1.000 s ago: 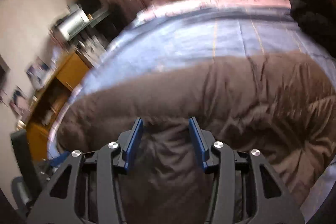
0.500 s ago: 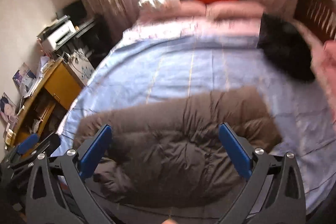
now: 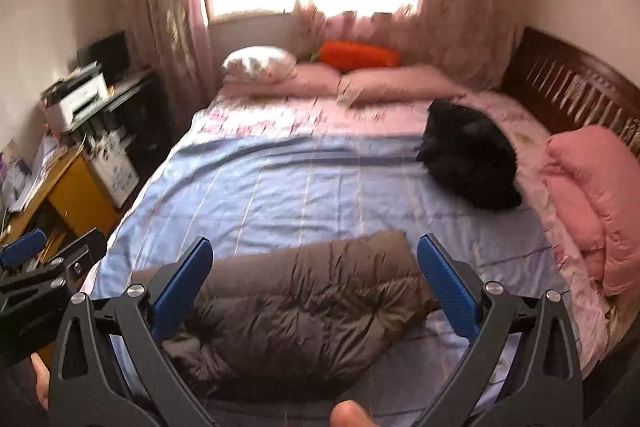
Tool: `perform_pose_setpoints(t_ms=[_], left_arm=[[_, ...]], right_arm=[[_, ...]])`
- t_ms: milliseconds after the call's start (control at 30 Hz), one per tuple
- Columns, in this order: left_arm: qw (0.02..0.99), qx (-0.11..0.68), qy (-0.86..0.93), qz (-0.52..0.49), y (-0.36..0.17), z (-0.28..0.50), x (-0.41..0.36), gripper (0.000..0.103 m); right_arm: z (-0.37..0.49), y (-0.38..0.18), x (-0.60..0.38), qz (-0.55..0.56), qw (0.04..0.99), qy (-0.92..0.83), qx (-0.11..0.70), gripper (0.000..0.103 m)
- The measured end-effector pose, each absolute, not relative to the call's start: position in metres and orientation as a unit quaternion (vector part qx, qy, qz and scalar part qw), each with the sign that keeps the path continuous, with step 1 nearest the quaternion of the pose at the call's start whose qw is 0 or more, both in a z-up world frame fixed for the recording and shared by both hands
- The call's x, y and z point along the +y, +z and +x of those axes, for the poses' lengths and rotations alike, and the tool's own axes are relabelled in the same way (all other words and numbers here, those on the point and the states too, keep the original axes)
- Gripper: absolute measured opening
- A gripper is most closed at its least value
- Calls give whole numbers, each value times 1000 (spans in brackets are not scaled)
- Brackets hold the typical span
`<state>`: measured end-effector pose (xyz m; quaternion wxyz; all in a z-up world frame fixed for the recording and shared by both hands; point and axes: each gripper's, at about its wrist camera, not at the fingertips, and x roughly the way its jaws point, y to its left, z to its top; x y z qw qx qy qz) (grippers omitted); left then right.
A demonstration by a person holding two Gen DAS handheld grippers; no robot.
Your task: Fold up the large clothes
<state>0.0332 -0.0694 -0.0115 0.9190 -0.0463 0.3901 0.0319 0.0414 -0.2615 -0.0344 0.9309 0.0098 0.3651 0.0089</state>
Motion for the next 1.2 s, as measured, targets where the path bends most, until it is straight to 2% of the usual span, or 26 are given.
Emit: perform_pose_setpoints(t_ms=[67, 200, 400, 1200], left_arm=[[907, 417, 14, -52, -18, 37, -66, 101], [905, 419, 26, -60, -25, 33, -55, 101], [907, 415, 47, -47, -27, 31, -56, 101], [907, 418, 43, -44, -30, 27, -59, 101]], right_arm=[[51, -45, -255, 1, 921, 15, 389, 102], [52, -55, -238, 0, 909, 51, 413, 102], [47, -55, -227, -36, 913, 23, 405, 102], [47, -55, -233, -24, 913, 18, 407, 102]])
